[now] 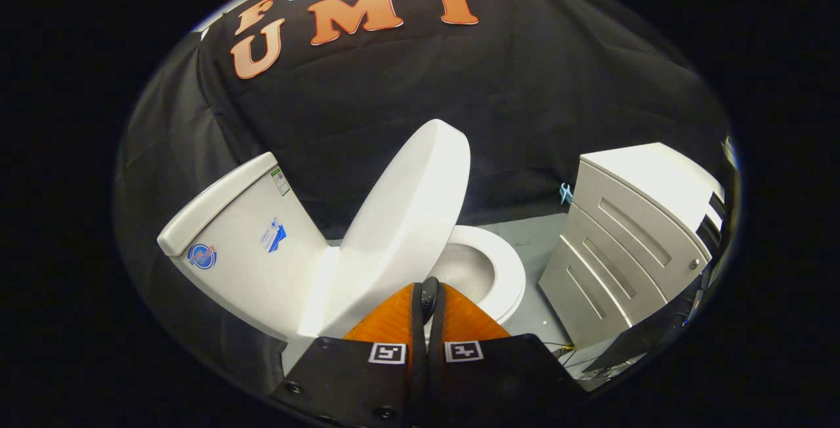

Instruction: Open the toilet lid.

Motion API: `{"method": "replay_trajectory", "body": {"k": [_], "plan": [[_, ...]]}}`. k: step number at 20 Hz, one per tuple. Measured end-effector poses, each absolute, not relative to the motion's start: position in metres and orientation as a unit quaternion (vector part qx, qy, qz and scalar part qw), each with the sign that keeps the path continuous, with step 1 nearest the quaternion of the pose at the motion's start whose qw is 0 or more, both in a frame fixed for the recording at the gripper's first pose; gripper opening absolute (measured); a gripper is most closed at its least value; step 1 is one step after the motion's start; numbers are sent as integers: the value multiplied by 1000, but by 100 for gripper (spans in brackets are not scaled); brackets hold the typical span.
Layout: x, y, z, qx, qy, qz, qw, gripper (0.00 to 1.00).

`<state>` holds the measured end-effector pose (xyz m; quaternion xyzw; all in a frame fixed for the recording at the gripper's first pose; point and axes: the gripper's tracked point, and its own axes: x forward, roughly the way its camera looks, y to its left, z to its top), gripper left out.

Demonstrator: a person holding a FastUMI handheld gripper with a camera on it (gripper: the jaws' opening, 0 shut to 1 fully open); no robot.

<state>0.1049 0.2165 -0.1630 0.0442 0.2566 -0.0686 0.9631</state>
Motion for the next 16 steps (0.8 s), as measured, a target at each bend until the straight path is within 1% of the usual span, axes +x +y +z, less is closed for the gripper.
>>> {"method": "replay_trajectory", "body": {"k": [6, 16], "plan": [[110, 254, -136, 2, 231, -68, 971, 8], [114, 311, -109, -62, 202, -68, 975, 8]]}}
